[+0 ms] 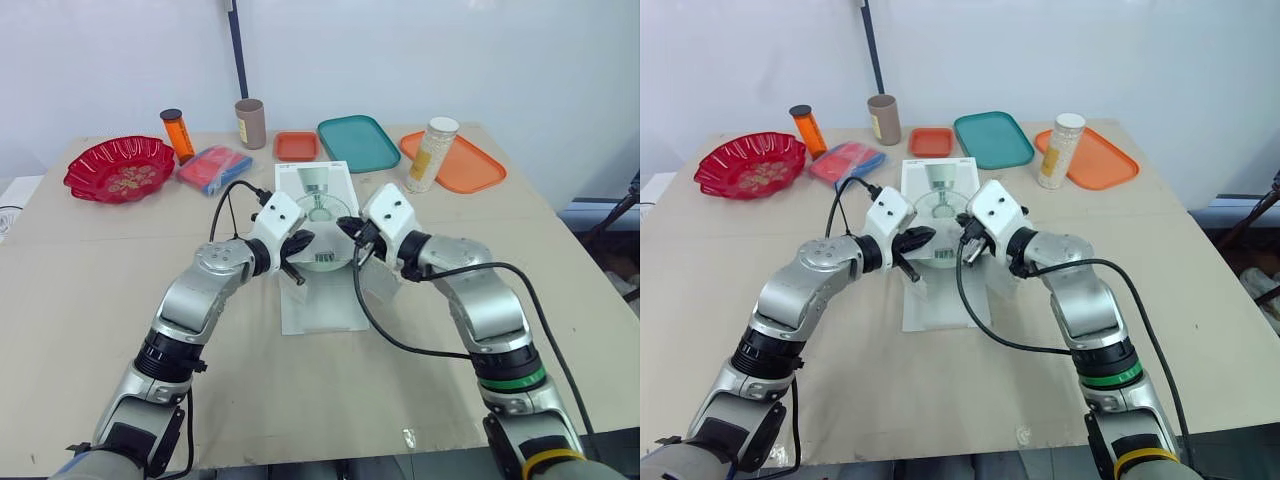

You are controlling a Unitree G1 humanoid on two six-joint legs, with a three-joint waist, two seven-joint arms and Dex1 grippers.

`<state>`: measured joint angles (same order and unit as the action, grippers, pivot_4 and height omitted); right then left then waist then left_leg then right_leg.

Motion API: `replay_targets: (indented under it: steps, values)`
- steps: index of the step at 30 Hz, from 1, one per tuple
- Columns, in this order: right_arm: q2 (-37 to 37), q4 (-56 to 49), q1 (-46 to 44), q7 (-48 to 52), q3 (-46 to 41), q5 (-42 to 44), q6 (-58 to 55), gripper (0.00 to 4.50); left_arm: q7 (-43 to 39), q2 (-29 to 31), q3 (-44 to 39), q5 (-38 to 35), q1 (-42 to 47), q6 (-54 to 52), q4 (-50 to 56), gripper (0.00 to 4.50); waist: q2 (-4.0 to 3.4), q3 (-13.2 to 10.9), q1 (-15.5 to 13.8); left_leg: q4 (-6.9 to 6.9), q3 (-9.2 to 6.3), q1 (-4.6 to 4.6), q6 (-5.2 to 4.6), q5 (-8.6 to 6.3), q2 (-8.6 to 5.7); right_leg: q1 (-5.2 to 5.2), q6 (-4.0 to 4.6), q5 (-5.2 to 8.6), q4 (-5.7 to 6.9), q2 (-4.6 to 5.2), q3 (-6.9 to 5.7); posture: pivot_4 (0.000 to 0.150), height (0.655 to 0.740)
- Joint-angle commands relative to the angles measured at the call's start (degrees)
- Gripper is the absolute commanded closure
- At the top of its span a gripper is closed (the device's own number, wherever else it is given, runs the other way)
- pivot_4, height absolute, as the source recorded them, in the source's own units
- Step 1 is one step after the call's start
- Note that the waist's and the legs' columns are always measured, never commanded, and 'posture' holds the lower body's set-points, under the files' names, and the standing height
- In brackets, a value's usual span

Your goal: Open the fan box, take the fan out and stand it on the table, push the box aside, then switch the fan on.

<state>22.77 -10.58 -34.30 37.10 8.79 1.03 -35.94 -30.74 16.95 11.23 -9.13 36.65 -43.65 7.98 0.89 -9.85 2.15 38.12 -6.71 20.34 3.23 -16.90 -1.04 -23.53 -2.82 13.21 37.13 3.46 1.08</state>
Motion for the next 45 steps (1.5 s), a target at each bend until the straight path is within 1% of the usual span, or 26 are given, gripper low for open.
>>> replay_targets:
  steps: [1,8,16,20,26,31,33,38,39,41,45]
  values:
    - [0.3,0.6,-0.2,-0.5,-0.1,0.7,-1.4,4.47,1.6,0.2,-2.0,-0.5,-0.3,-1.7,3.3,4.5,0.0,0.0,0.0,0.0,0.01,0.0,0.0,0.0,0.0,0.0,0.0,0.0,0.0,0.01,0.0,0.15,0.7255]
    - [0.8,2.2,-0.7,-0.3,1.3,0.8,-3.7,4.47,4.2,-1.4,-4.9,-3.6,0.8,-7.1,9.7,4.5,0.0,0.0,0.0,-0.01,0.01,0.02,-0.01,-0.01,0.01,-0.02,0.0,0.0,0.0,0.0,0.01,0.15,0.7255]
    - [0.8,2.9,-1.7,-0.4,2.8,0.3,-3.3,4.47,7.2,-3.8,-5.4,-9.3,-0.9,-18.2,22.0,4.5,0.0,0.0,0.1,-0.01,0.01,0.01,0.0,0.0,0.01,-0.01,0.0,0.0,0.0,-0.01,0.01,0.15,0.7255]
    - [1.0,3.7,-2.3,-0.5,4.2,-0.4,-2.7,4.47,10.9,-8.6,-2.6,-13.4,-6.8,-28.4,30.2,4.5,-0.05,0.0,0.3,-0.03,0.03,-0.04,-0.01,-0.01,0.02,0.02,0.0,0.0,0.0,-0.02,0.04,0.15,0.7255]
    - [1.3,3.9,-2.6,0.1,5.5,-0.6,-2.4,4.47,16.6,-13.4,-3.7,-14.1,-10.8,-38.8,35.6,4.5,-0.07,0.1,0.4,-0.02,-0.01,-0.13,-0.2,-0.11,0.02,0.08,0.01,-0.01,0.03,-0.04,0.03,0.15,0.7255]
    - [1.2,4.5,-2.7,0.3,6.1,-0.8,-1.8,4.47,18.6,-10.6,-2.0,-12.6,-11.3,-39.2,35.3,4.5,-0.07,0.1,0.4,-0.05,0.0,-0.15,-0.2,-0.11,0.02,0.09,0.01,0.0,0.02,-0.05,0.04,0.15,0.7255]
    - [1.0,4.6,-2.6,0.3,6.4,-0.8,-1.7,4.47,20.0,-11.0,-1.8,-12.1,-12.0,-39.3,34.9,4.5,-0.07,0.1,0.4,-0.05,0.0,-0.15,-0.19,-0.11,0.02,0.09,0.01,0.0,0.02,-0.05,0.04,0.15,0.7255]
    - [0.6,5.0,-2.8,0.5,6.7,-0.8,-1.2,4.47,21.9,-9.0,0.4,-10.0,-15.2,-35.2,33.3,4.5,-0.08,0.1,0.4,-0.1,0.0,-0.15,-0.14,-0.08,0.03,0.08,0.02,0.0,-0.01,-0.04,0.05,0.15,0.7255]
    - [0.6,5.1,-2.8,0.5,6.7,-0.8,-1.1,4.47,22.2,-8.6,0.9,-9.7,-15.8,-34.6,33.0,4.5,-0.08,0.1,0.4,-0.12,0.01,-0.17,0.05,0.02,0.03,0.08,0.02,0.0,-0.01,-0.04,0.05,0.15,0.7255]
    - [0.6,5.3,-2.8,0.6,6.7,-0.9,-0.9,4.47,22.7,-8.0,1.6,-9.1,-16.4,-33.9,32.8,4.5,-0.08,0.1,0.4,-0.12,0.02,-0.17,0.05,0.02,0.03,0.08,0.02,0.0,-0.01,-0.04,0.06,0.15,0.7255]
    - [0.7,5.8,-2.7,1.0,7.1,-1.1,0.2,4.47,24.6,-7.9,0.9,-8.1,-15.8,-35.8,34.9,4.5,-0.08,0.1,0.4,-0.12,0.02,-0.17,0.02,0.01,0.03,0.08,0.02,0.0,-0.01,-0.04,0.06,0.15,0.7255]
